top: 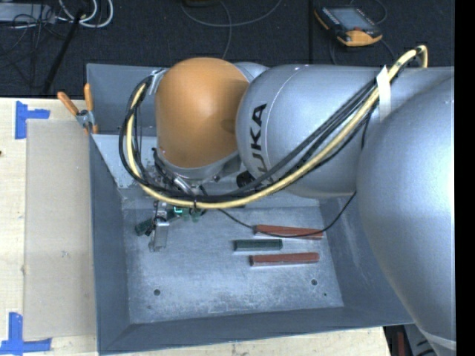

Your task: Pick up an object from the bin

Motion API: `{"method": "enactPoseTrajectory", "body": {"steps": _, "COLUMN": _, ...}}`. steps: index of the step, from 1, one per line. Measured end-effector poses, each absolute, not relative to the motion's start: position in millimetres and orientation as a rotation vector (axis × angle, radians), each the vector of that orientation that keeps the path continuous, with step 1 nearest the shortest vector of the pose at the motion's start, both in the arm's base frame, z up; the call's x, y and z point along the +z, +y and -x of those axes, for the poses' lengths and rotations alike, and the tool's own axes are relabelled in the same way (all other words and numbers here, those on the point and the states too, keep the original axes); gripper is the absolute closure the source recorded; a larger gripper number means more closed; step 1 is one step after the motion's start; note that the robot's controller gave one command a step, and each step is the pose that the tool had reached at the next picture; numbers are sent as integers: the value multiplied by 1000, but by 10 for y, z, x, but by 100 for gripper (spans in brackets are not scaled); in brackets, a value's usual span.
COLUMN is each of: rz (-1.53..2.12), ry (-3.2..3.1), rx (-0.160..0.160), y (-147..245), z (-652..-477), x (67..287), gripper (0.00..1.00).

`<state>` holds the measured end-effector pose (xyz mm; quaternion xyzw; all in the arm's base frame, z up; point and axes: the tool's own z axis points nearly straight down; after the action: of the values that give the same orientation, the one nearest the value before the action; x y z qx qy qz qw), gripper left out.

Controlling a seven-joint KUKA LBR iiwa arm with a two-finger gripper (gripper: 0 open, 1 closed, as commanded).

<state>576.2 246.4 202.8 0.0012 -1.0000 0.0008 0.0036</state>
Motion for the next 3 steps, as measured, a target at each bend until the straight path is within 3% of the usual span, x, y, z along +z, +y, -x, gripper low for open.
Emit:
{"method": "enactPoseTrajectory", "body": {"steps": 1, "rz": 14, "ry": -3134, "rx": 6, "y": 2026, "z": -6027, "x": 645, "gripper": 0}}
{"method": "enactPoseTrajectory", "body": {"steps": 3, "rz": 28, "ry": -3141, "rx": -1, "y": 2022, "z": -6033, "x": 642, "gripper": 0}}
